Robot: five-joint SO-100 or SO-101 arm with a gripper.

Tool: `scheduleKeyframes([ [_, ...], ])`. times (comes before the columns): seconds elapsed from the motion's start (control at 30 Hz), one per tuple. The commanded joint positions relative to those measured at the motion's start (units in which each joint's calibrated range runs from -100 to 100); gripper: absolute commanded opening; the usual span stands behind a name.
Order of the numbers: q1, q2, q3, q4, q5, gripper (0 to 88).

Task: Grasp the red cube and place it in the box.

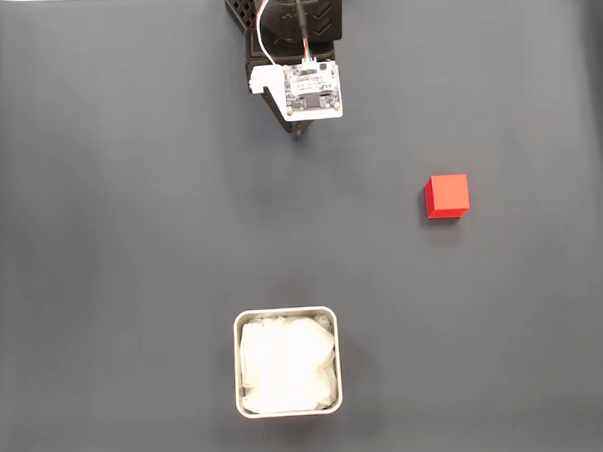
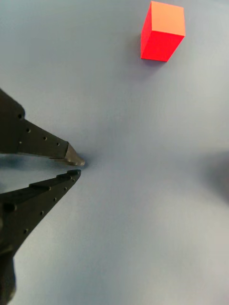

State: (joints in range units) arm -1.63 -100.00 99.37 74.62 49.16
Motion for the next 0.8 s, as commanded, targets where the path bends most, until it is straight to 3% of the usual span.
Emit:
scheduleKeyframes([
  [0.0, 2.06, 0.09, 0.54, 1.28, 0.24, 0.0],
  [0.77, 2.27, 0.09, 0.54, 1.28, 0.29, 0.0],
])
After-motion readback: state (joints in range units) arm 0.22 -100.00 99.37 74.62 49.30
